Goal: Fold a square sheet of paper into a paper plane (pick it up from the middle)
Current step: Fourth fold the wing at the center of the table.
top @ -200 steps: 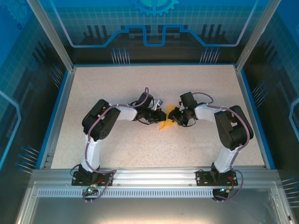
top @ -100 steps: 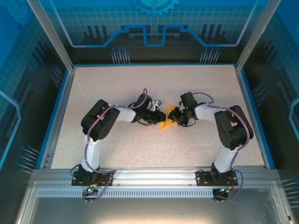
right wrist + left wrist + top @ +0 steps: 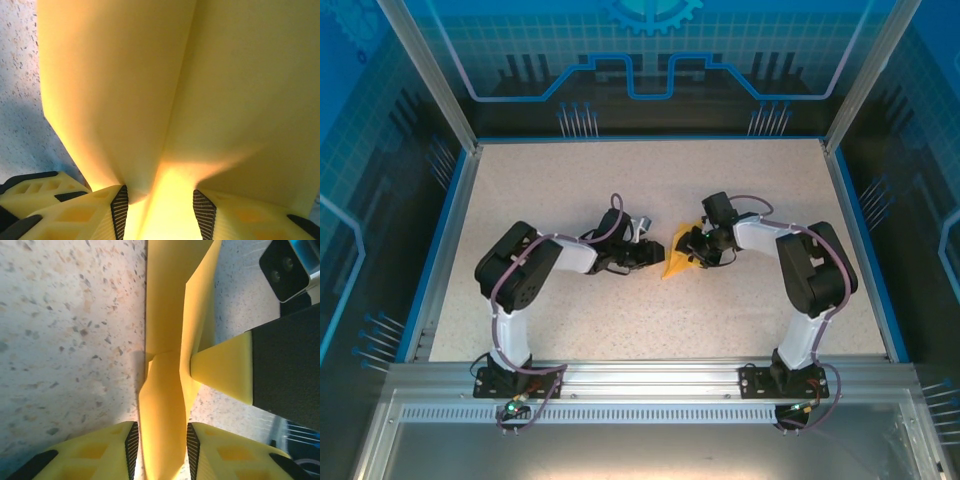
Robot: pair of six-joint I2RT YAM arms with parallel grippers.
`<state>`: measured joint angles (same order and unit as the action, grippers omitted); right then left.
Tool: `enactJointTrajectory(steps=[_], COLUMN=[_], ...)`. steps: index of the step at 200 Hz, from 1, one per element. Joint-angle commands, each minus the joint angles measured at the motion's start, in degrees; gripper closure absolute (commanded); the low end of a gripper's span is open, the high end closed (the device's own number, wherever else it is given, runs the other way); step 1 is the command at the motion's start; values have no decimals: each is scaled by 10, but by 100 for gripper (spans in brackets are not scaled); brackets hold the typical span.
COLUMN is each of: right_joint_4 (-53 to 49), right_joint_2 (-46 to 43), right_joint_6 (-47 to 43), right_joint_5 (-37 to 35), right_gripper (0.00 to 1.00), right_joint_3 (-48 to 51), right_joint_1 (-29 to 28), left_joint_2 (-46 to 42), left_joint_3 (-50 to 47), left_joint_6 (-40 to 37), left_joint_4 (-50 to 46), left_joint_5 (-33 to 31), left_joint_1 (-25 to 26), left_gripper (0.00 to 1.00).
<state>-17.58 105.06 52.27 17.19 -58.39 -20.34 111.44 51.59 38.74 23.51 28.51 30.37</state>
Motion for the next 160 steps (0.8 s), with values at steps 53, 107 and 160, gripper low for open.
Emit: enactJointTrajectory(steps=[53, 107, 160], right_joint_4=[-118, -119, -125], right_joint_2=[69, 78, 81], right_joint_6=[45, 71, 78], right_joint_5=[-102, -98, -102], right_gripper=[53, 56, 57], right_joint_3=[14, 23, 24], right_joint_1=[-11, -10, -9], left_joint_2=[-36, -39, -19], left_joint_3=[-22, -15, 9], left_joint_6=[-104, -183, -208], left_joint_4=[14, -35, -61], left_joint_5=[-72, -143, -154], left_joint_1=[34, 62, 71], left_gripper=[57, 51, 51])
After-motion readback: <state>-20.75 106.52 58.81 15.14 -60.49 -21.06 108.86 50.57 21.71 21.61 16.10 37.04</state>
